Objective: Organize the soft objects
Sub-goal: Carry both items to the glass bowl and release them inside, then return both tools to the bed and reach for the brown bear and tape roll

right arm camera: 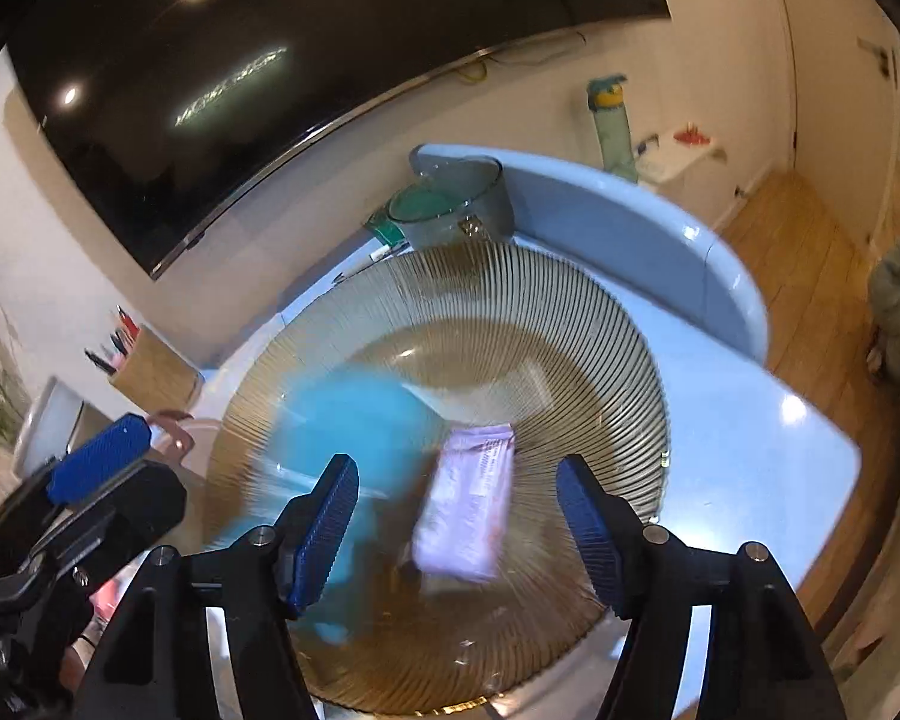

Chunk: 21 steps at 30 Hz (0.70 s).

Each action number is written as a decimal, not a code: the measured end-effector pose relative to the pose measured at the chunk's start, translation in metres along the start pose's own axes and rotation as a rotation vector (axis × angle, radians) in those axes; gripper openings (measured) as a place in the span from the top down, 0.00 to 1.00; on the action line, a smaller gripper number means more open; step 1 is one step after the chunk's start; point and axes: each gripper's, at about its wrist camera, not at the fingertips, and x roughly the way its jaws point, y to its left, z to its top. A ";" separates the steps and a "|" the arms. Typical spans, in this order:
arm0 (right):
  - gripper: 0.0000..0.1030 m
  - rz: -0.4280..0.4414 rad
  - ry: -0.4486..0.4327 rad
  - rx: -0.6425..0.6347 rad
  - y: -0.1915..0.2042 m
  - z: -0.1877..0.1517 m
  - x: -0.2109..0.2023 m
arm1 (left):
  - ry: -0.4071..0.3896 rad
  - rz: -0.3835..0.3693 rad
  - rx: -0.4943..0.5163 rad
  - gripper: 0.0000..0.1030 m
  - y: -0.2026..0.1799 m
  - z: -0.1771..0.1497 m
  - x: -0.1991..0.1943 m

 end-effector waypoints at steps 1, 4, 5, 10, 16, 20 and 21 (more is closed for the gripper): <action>0.35 -0.010 -0.008 -0.017 0.003 -0.002 -0.006 | -0.010 -0.002 0.011 0.33 -0.002 -0.001 -0.006; 0.35 -0.019 -0.037 -0.060 0.015 -0.009 -0.024 | -0.028 -0.049 0.016 0.33 -0.003 -0.006 -0.032; 0.35 -0.015 -0.048 -0.075 0.019 -0.011 -0.028 | -0.039 -0.065 0.012 0.33 -0.002 -0.008 -0.044; 0.35 0.046 -0.101 -0.186 0.065 -0.031 -0.061 | -0.103 -0.062 -0.027 0.33 0.019 -0.023 -0.108; 0.35 0.189 -0.152 -0.356 0.143 -0.061 -0.098 | -0.191 0.094 -0.106 0.33 0.078 -0.048 -0.207; 0.30 0.315 -0.154 -0.481 0.204 -0.087 -0.109 | -0.260 0.306 -0.159 0.24 0.124 -0.073 -0.285; 0.27 0.335 -0.150 -0.509 0.217 -0.093 -0.108 | -0.274 0.372 -0.166 0.24 0.134 -0.080 -0.304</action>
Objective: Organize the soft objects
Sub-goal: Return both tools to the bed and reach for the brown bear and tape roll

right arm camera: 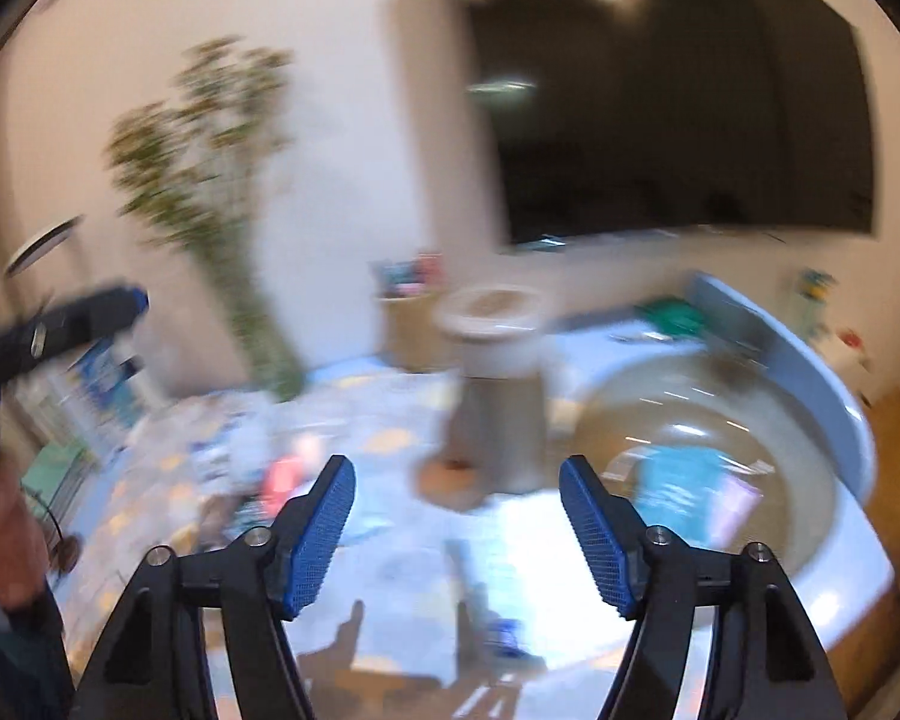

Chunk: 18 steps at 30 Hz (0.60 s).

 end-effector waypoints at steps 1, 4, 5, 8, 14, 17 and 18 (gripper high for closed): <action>0.27 0.024 0.006 -0.036 0.018 -0.001 0.009 | -0.008 0.045 0.000 0.24 0.011 -0.002 -0.009; 0.26 0.073 0.046 -0.111 0.062 -0.011 0.042 | -0.023 0.198 -0.022 0.21 0.054 -0.018 -0.036; 0.26 0.087 0.064 -0.121 0.072 -0.016 0.053 | -0.020 0.222 -0.039 0.18 0.066 -0.025 -0.038; 0.26 0.121 0.142 -0.113 0.092 -0.034 0.098 | 0.030 0.251 -0.123 0.16 0.102 -0.061 -0.027; 0.26 0.139 0.298 -0.040 0.093 -0.074 0.164 | 0.206 0.184 -0.280 0.17 0.145 -0.145 0.036; 0.26 0.124 0.296 -0.003 0.082 -0.080 0.173 | 0.253 0.060 -0.358 0.18 0.142 -0.173 0.057; 0.26 0.109 0.288 0.010 0.077 -0.080 0.175 | 0.255 0.038 -0.362 0.18 0.139 -0.177 0.062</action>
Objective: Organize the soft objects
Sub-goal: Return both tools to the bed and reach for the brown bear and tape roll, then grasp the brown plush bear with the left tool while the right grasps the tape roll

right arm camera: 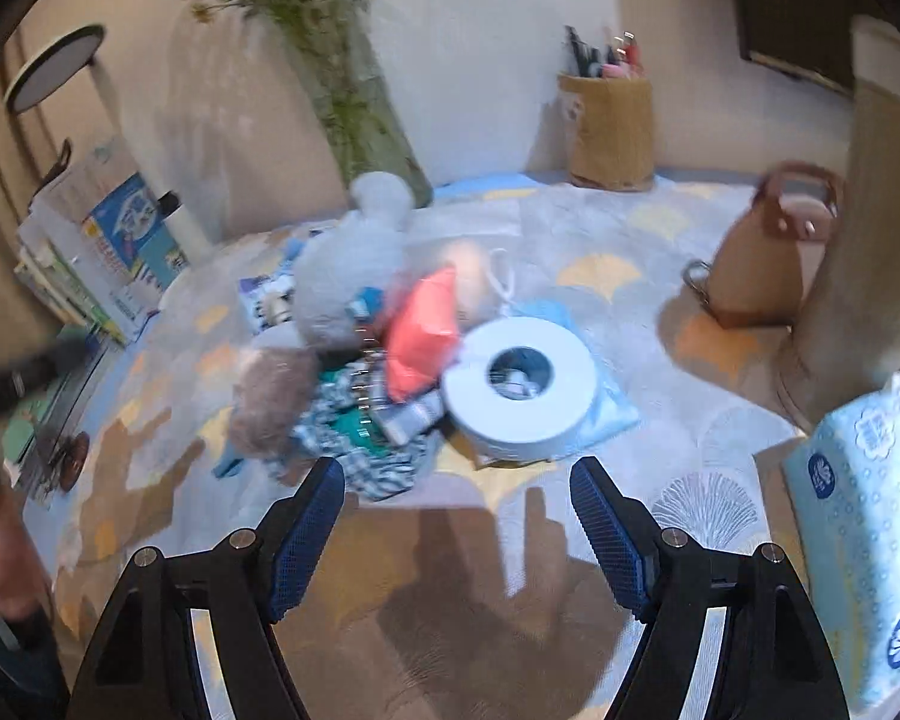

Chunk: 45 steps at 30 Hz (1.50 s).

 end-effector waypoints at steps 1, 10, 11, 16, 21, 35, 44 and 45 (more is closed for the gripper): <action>0.26 -0.015 -0.012 0.020 -0.007 0.001 0.001 | 0.006 -0.018 0.005 0.18 -0.006 -0.001 0.006; 0.24 -0.060 0.022 0.014 -0.023 0.020 0.023 | 0.076 0.003 0.083 0.26 -0.043 0.001 0.061; 0.24 -0.065 0.026 0.006 -0.021 0.021 0.026 | 0.088 -0.002 0.081 0.38 -0.043 -0.001 0.065; 0.24 -0.077 0.041 -0.022 -0.013 0.024 0.042 | 0.107 -0.053 0.060 0.66 -0.035 -0.007 0.067; 0.37 -0.106 0.019 -0.070 -0.004 0.022 0.044 | 0.075 -0.098 0.048 0.66 -0.025 -0.011 0.042; 0.37 -0.082 0.018 -0.063 0.002 -0.004 -0.009 | 0.088 -0.054 0.107 0.62 0.007 -0.030 -0.001; 0.35 -0.071 0.110 -0.066 0.006 -0.030 0.011 | 0.148 -0.044 0.145 0.50 0.000 -0.049 0.017; 0.35 -0.069 0.109 -0.059 0.006 -0.030 0.012 | 0.151 -0.048 0.136 0.37 -0.001 -0.049 0.020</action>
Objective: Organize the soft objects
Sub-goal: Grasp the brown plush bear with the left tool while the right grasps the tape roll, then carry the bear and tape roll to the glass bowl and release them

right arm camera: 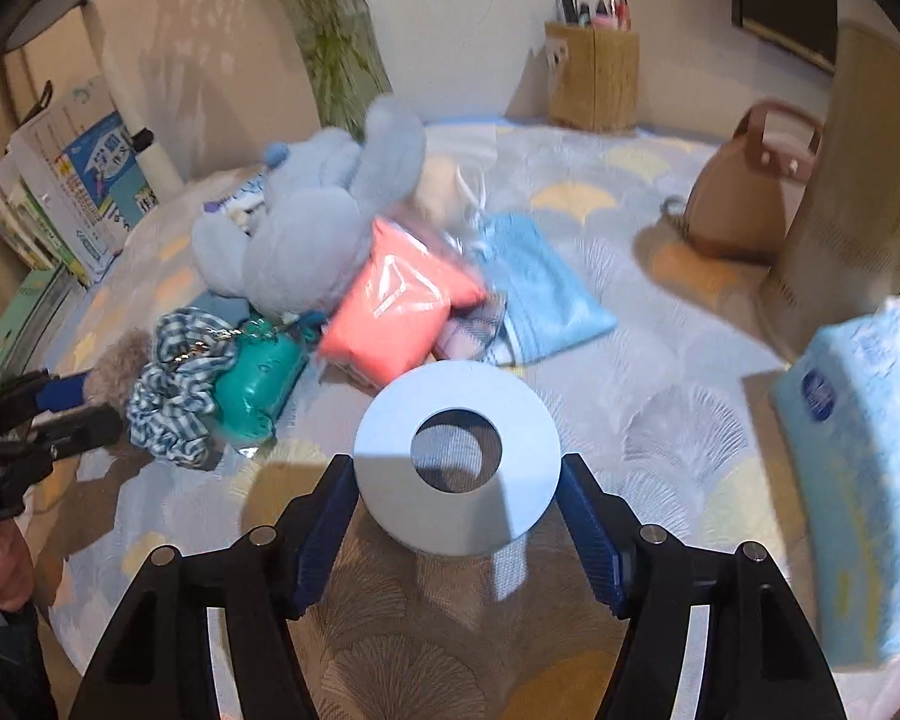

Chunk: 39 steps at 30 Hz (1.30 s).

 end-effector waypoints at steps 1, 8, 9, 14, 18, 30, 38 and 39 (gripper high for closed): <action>0.34 0.000 -0.004 0.006 0.000 0.000 0.001 | 0.000 0.003 -0.007 0.31 0.001 0.001 0.003; 0.36 -0.053 -0.013 -0.010 0.009 0.001 0.003 | -0.068 -0.019 -0.059 0.73 0.004 -0.001 -0.002; 0.37 -0.056 -0.019 -0.018 0.012 0.000 0.001 | -0.095 -0.024 -0.071 0.74 0.006 0.000 -0.011; 0.37 -0.027 -0.118 -0.020 0.015 0.009 -0.038 | -0.320 -0.075 -0.170 0.74 0.029 0.012 -0.089; 0.37 -0.031 -0.202 -0.014 0.013 0.025 -0.069 | -0.448 -0.053 -0.157 0.74 0.027 0.027 -0.137; 0.37 -0.065 -0.178 0.135 -0.038 0.026 -0.093 | -0.310 -0.140 0.014 0.74 -0.067 0.077 -0.057; 0.37 -0.145 -0.256 0.257 -0.108 0.019 -0.149 | -0.249 -0.321 0.144 0.74 -0.161 0.120 -0.004; 0.37 -0.162 -0.263 0.273 -0.118 0.017 -0.155 | -0.244 -0.335 0.154 0.74 -0.169 0.122 -0.001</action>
